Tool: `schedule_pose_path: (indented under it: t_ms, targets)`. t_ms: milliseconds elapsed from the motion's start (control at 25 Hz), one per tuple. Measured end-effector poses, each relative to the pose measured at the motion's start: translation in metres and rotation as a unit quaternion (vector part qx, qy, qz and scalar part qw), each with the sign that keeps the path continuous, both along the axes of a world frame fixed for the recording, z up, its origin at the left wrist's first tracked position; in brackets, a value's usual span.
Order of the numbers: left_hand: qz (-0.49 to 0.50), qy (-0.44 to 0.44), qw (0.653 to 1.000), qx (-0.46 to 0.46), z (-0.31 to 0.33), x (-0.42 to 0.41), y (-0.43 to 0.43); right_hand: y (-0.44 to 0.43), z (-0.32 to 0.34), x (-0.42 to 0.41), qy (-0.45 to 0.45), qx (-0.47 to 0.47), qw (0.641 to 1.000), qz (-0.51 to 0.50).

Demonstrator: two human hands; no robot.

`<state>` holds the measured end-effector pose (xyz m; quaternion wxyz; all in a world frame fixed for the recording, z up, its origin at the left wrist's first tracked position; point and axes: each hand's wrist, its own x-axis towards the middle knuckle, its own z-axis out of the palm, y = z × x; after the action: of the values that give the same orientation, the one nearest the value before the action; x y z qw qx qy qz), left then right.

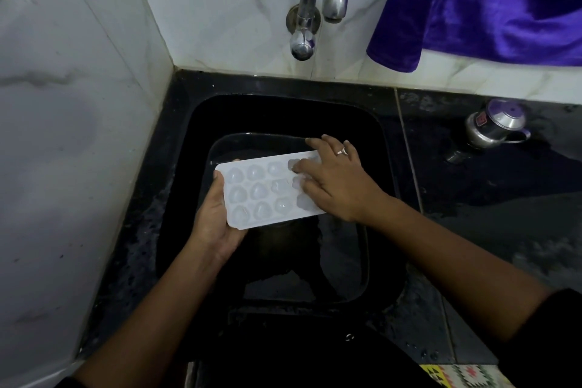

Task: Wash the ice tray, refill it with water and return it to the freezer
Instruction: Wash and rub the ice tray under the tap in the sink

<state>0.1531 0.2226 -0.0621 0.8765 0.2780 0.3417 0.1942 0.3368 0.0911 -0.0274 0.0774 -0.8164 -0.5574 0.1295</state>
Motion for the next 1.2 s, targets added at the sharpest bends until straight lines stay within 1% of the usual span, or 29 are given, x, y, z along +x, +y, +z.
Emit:
schedule_pose_path:
  t_ms: [120, 280, 360, 440, 600, 720, 880, 1040, 1200]
  targets:
    - [0.008, -0.006, 1.000, -0.008, 0.001, 0.002, -0.004, 0.005, 0.002, -0.003, -0.002, 0.001, 1.000, -0.029]
    - [-0.003, 0.000, 1.000, 0.012, 0.004, 0.000, -0.004, -0.003, -0.002, -0.005, -0.003, -0.001, 1.000, -0.005]
    - [-0.011, 0.001, 1.000, 0.017, 0.006, 0.001, -0.005, -0.001, 0.000, -0.003, -0.010, 0.006, 1.000, -0.025]
    - [0.003, -0.003, 1.000, 0.009, 0.004, 0.003, -0.005, 0.005, 0.001, -0.007, -0.015, 0.010, 0.999, -0.043]
    - [0.008, -0.016, 1.000, -0.010, 0.004, 0.003, 0.001, -0.002, -0.002, -0.004, -0.036, 0.009, 0.999, 0.003]
    - [0.006, -0.014, 1.000, -0.004, -0.004, 0.004, 0.002, 0.005, 0.000, -0.003, -0.042, 0.019, 0.998, -0.033]
    - [0.011, -0.013, 1.000, -0.011, -0.002, 0.002, 0.004, 0.000, -0.006, -0.009, -0.049, 0.009, 0.999, -0.005]
    - [0.007, -0.020, 1.000, -0.012, -0.002, 0.004, 0.004, 0.010, -0.002, -0.008, -0.041, 0.023, 0.998, -0.046]
    - [-0.007, -0.019, 1.000, -0.016, 0.003, 0.003, 0.004, 0.003, -0.006, -0.010, -0.042, 0.015, 0.999, -0.014]
